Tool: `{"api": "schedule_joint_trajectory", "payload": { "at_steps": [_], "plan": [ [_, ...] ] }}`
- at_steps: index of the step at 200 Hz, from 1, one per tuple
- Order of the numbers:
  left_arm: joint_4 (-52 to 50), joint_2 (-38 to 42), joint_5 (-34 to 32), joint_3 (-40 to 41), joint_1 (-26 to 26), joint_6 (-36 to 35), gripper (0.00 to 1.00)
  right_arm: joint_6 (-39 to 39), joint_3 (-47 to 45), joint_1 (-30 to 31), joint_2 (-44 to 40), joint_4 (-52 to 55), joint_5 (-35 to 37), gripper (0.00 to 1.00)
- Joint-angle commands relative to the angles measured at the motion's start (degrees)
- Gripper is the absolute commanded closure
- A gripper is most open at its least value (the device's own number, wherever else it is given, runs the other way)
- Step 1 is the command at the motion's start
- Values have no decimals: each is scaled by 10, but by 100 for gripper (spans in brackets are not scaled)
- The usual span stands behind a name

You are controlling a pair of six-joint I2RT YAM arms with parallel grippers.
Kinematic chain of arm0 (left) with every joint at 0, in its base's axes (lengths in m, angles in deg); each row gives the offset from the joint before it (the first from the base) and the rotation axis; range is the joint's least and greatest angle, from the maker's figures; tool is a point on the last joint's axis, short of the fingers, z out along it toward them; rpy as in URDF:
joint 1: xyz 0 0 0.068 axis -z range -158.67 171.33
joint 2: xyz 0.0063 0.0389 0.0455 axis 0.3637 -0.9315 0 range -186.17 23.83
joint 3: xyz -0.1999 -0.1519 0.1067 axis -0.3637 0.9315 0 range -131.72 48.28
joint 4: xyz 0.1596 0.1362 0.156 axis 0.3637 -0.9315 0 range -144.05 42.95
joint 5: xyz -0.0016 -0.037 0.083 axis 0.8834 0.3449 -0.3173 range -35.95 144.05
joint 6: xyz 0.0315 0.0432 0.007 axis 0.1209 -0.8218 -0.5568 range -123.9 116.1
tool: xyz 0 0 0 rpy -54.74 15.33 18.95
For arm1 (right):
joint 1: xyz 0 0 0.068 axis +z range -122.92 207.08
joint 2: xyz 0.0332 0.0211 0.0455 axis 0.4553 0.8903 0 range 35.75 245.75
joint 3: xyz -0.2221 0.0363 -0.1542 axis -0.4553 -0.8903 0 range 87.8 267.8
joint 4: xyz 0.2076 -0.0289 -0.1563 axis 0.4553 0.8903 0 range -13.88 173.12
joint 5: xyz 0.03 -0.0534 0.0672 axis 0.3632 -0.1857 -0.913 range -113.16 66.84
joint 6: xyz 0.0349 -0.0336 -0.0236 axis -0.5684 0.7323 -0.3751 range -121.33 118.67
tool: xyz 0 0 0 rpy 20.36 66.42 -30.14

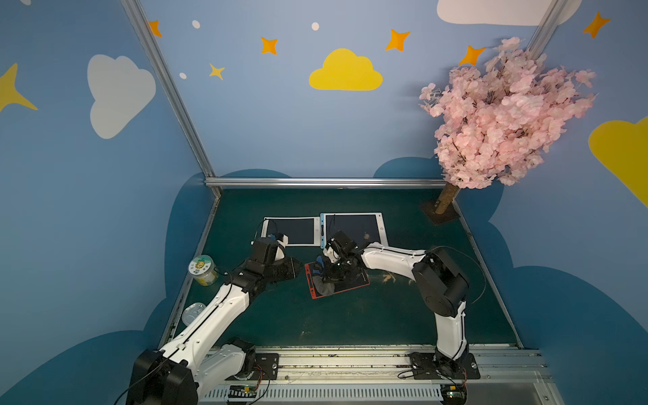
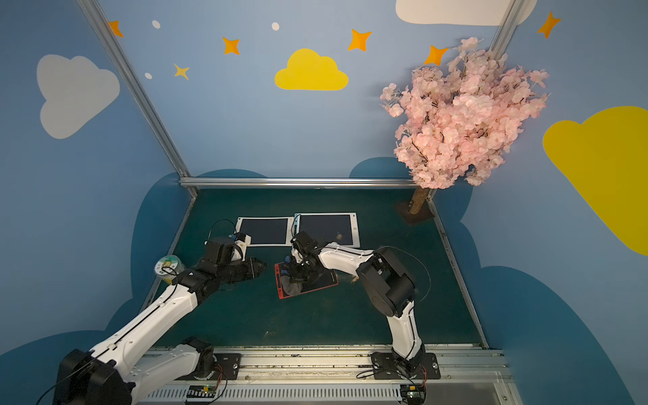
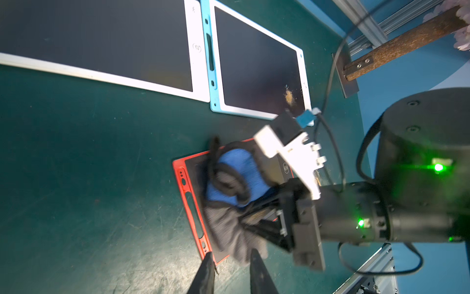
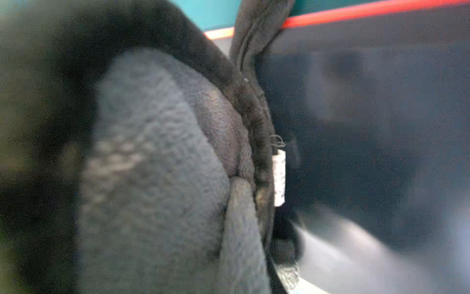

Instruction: Wipe the drawing tablet

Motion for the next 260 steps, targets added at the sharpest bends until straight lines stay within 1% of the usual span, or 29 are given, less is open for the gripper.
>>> {"api": "schedule_joint_trajectory", "payload": {
  "at_steps": [1, 32, 48, 77, 93, 107, 117, 127, 136, 152, 164, 178, 189, 209, 216, 227, 234, 243, 260],
  "plan": [
    [-2, 9, 5, 9, -4, 0, 75, -12, 10, -4, 57, 47, 14, 100],
    [5, 12, 7, 14, -4, 6, 75, 11, 62, -45, 67, 79, 30, 100],
    [-2, 5, 7, 6, -4, 3, 75, 22, 57, -80, 57, 85, 35, 100],
    [-2, -1, 6, 2, -4, 3, 75, 34, -19, -155, 2, 66, 33, 100],
    [9, -7, 7, 3, -4, 5, 74, 45, -65, -182, -33, 62, 31, 100],
    [17, -26, 13, -1, -4, 7, 74, 52, -103, -189, -65, 65, 30, 100],
    [22, -44, 20, -6, -5, 8, 74, 55, -130, -189, -90, 66, 14, 100],
    [25, -60, 28, -13, -7, 11, 74, 52, -158, -189, -127, 66, -5, 100],
    [29, -69, 33, -18, -8, 15, 73, 53, -176, -190, -168, 78, -7, 100],
    [29, -79, 34, -32, -11, 14, 74, 69, -175, -201, -246, 134, 25, 100],
    [23, -87, 32, -48, -13, 10, 73, 84, -158, -223, -295, 178, 54, 100],
    [11, -102, 35, -70, -17, 2, 73, 87, -124, -258, -331, 219, 96, 100],
    [4, -119, 43, -87, -21, -1, 73, 79, -106, -288, -346, 235, 149, 100],
    [7, -152, 73, -113, -28, 1, 73, 63, -98, -338, -346, 210, 257, 100],
    [7, -162, 85, -121, -31, 1, 72, 54, -98, -357, -336, 195, 276, 100],
    [9, -176, 107, -135, -36, -2, 68, 35, -84, -391, -305, 180, 267, 100],
    [9, -183, 118, -143, -40, -5, 62, 24, -70, -409, -279, 169, 256, 100],
    [12, -190, 129, -150, -45, -6, 59, 10, -46, -429, -239, 159, 238, 100],
    [22, -202, 151, -159, -54, -5, 56, 4, 42, -464, -151, 179, 198, 100]
  ]
}}
